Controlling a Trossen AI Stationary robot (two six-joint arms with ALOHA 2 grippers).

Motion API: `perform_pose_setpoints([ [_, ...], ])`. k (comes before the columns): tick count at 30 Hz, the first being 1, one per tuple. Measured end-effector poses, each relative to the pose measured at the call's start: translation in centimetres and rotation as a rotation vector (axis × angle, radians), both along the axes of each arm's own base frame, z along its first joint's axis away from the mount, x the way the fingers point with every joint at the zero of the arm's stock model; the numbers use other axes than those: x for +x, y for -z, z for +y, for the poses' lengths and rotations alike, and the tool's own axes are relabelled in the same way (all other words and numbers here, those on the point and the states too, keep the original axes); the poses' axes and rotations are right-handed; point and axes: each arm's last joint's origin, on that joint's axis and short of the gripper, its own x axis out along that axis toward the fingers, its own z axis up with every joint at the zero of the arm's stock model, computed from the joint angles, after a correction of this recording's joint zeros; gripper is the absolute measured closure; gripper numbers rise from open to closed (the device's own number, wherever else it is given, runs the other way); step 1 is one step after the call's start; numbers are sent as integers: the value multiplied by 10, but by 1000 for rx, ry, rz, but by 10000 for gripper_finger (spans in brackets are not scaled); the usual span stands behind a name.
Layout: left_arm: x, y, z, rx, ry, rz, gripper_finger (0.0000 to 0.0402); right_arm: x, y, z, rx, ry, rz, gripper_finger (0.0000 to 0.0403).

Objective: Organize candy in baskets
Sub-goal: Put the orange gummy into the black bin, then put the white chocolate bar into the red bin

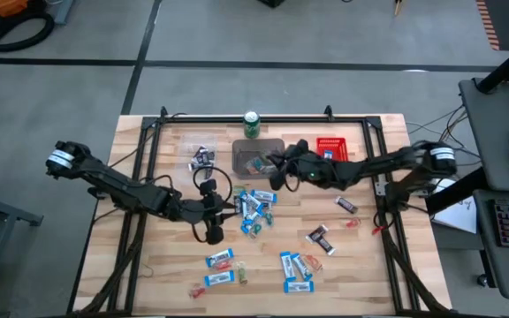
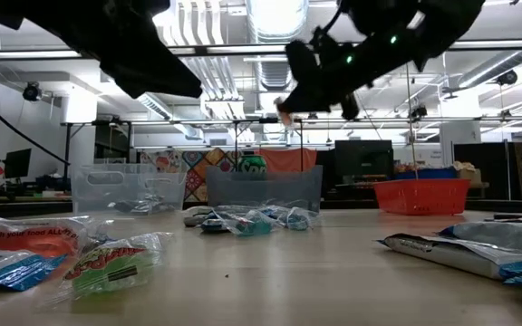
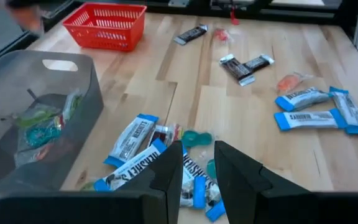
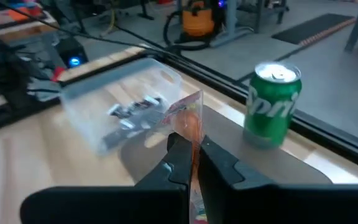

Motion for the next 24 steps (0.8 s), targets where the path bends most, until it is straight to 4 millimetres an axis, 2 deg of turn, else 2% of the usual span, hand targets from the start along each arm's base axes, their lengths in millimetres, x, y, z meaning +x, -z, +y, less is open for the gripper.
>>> perform_pose_setpoints([
  [4, -1, 4, 1, -5, -1, -15, 324, 5, 18, -10, 44, 39, 23, 376],
  [8, -2, 4, 1, 3, -14, -15, 314, 8, 30, -15, 70, 55, 41, 333],
  [16, -2, 4, 3, 43, -65, -23, 278, 7, 28, -16, 65, 59, 36, 246],
  [24, 6, 11, 0, 91, -42, -26, 250, 7, 25, -16, 63, 56, 35, 204],
])
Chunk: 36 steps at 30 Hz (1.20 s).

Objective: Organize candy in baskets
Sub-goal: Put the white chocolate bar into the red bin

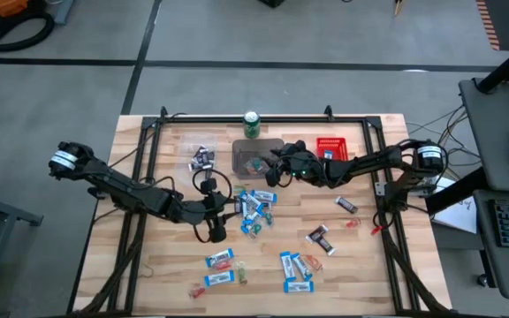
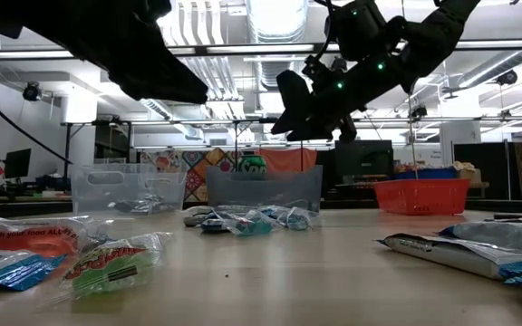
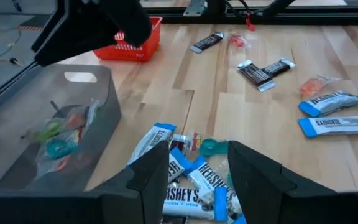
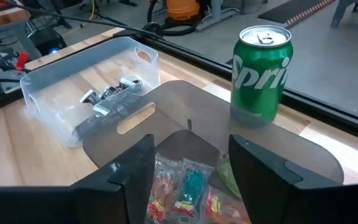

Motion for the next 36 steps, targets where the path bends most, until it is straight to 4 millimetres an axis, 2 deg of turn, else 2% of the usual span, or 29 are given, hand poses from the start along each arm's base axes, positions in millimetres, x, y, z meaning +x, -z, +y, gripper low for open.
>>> perform_pose_setpoints([
  [6, 10, 21, -4, 129, 66, 75, 249, 2, 0, 6, 70, -182, -5, 197],
  [11, 17, 34, -1, 222, 92, 126, 254, 4, -2, 20, 109, -311, -15, 197],
  [18, 26, 52, 19, 292, 55, 213, 262, 5, -4, 47, 113, -393, -22, 197],
  [24, 36, 71, 29, 349, 48, 249, 263, 6, -5, 63, 113, -438, -18, 197],
  [36, 39, 97, 33, 369, 51, 329, 262, 5, -4, 70, 118, -441, -15, 197],
])
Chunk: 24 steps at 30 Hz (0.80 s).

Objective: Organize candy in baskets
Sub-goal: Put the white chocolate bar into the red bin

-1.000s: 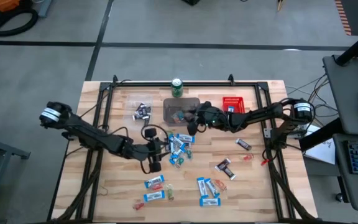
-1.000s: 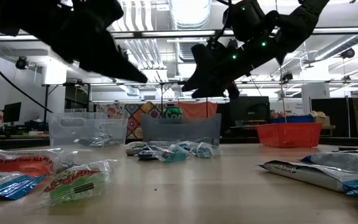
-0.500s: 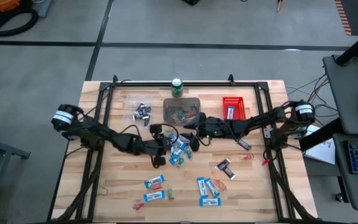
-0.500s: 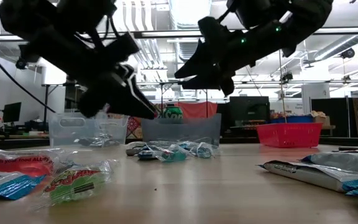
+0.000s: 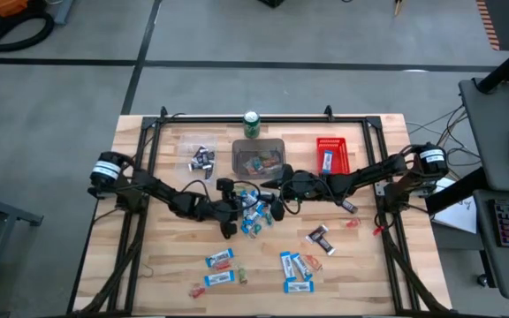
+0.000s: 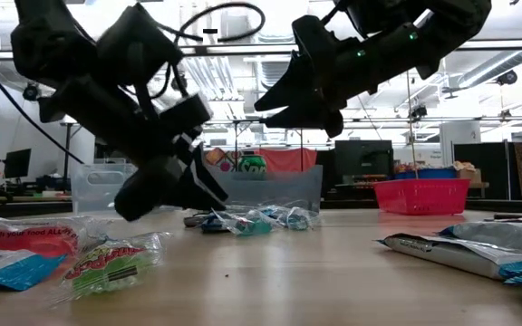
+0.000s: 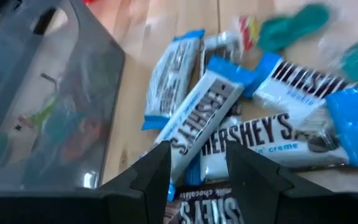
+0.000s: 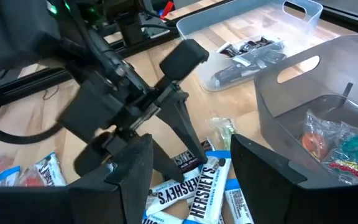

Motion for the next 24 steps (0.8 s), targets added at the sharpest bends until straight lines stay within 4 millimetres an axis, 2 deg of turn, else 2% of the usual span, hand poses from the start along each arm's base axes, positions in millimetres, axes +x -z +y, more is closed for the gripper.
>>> perform_pose_setpoints([
  [14, 5, 10, 7, -2, -34, -8, 267, 0, 1, 0, 9, 3, 9, 197],
  [19, 5, 14, 7, -2, -36, 3, 289, -1, 1, 1, 9, 1, 13, 197],
  [24, 4, 15, 8, -6, -39, 10, 330, -1, 2, 3, 8, -8, 17, 197],
])
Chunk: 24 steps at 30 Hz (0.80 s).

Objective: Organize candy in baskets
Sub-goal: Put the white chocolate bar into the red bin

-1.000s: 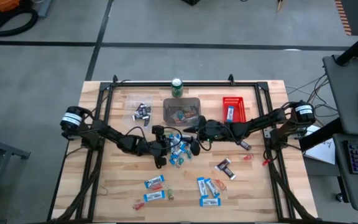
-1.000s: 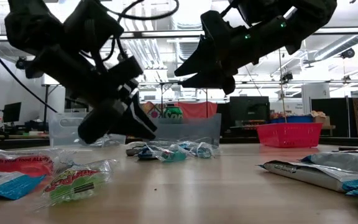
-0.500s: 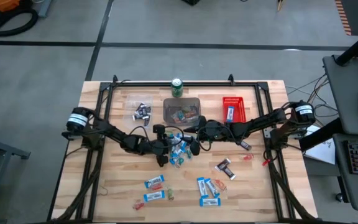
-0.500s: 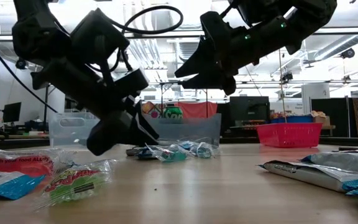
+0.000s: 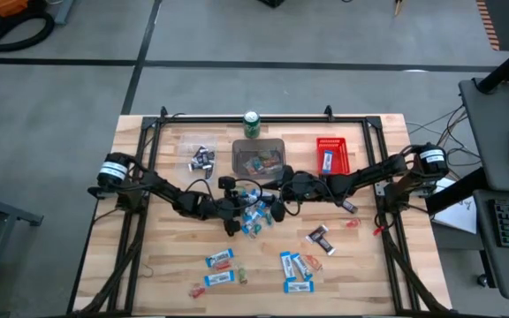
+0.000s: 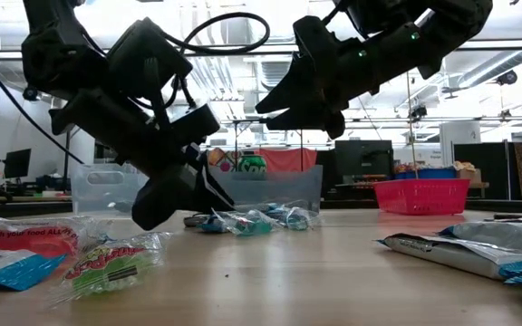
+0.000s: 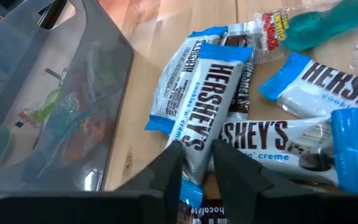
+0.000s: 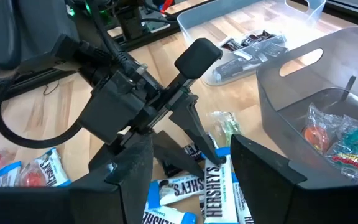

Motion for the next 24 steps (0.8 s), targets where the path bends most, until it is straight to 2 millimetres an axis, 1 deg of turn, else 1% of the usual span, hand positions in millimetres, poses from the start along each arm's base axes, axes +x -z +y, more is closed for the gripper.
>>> perform_pose_setpoints([
  [5, -1, 1, 0, 1, 0, 4, 385, 0, 1, 2, -1, -8, 9, 197],
  [7, 0, 0, 0, 1, -1, 1, 395, -1, 1, 4, -1, -13, 10, 197],
  [12, 0, -5, 0, -8, 4, -25, 399, -2, 2, 12, -31, -49, 29, 197],
  [14, -1, -8, 0, -15, 11, -32, 400, -3, 5, 16, -73, -78, 62, 197],
  [16, -1, -12, -1, -25, 15, -45, 401, -5, 8, 21, -150, -125, 108, 197],
  [19, 0, -19, -1, -43, 23, -80, 401, -6, 15, 24, -240, -139, 150, 197],
  [24, 1, -27, -3, -78, 35, -123, 401, 0, 33, 22, -281, -110, 195, 197],
])
